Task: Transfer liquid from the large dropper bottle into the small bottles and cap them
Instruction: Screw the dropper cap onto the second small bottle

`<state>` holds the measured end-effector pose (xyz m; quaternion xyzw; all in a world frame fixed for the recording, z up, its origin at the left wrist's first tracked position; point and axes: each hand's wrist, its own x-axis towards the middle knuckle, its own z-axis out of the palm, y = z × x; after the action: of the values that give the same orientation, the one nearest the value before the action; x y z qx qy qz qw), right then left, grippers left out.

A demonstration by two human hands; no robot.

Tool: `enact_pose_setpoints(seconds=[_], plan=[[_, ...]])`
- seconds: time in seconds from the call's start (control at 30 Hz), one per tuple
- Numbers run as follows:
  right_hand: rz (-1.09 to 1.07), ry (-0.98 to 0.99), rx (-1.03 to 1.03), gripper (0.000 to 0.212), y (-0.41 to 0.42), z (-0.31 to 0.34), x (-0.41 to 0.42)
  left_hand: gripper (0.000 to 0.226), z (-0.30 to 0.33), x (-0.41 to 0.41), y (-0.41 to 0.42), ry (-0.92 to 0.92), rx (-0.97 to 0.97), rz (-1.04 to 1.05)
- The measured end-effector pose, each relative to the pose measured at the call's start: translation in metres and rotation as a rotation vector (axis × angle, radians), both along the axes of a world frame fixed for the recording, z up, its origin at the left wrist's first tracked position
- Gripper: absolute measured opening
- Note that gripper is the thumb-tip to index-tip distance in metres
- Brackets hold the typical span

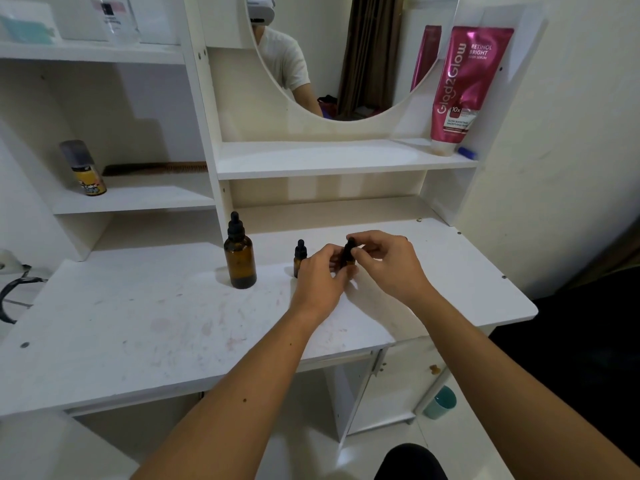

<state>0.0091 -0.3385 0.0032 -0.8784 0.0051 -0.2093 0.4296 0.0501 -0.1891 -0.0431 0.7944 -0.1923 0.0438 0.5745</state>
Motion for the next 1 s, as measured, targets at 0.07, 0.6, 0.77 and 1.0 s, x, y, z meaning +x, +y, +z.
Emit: enact_pose_setpoints(seconds=[0.07, 0.6, 0.77, 1.0], plan=[[-0.027, 0.004, 0.028, 0.02, 0.0019, 0.0006, 0.0009, 0.023, -0.0004, 0.0001, 0.0003, 0.003, -0.004, -0.001], [-0.02, 0.025, 0.064, 0.018, 0.0019, -0.0004, 0.0007, 0.021, -0.0013, 0.0002, 0.0, -0.011, 0.011, 0.0], [0.017, 0.022, 0.067, 0.023, -0.0013, -0.001, 0.0005, 0.024, -0.0008, -0.0005, -0.0009, -0.018, 0.009, -0.001], [0.046, 0.032, 0.016, 0.024, -0.0032, -0.0019, 0.0051, 0.023, -0.0006, 0.0002, -0.0014, -0.015, 0.008, 0.007]])
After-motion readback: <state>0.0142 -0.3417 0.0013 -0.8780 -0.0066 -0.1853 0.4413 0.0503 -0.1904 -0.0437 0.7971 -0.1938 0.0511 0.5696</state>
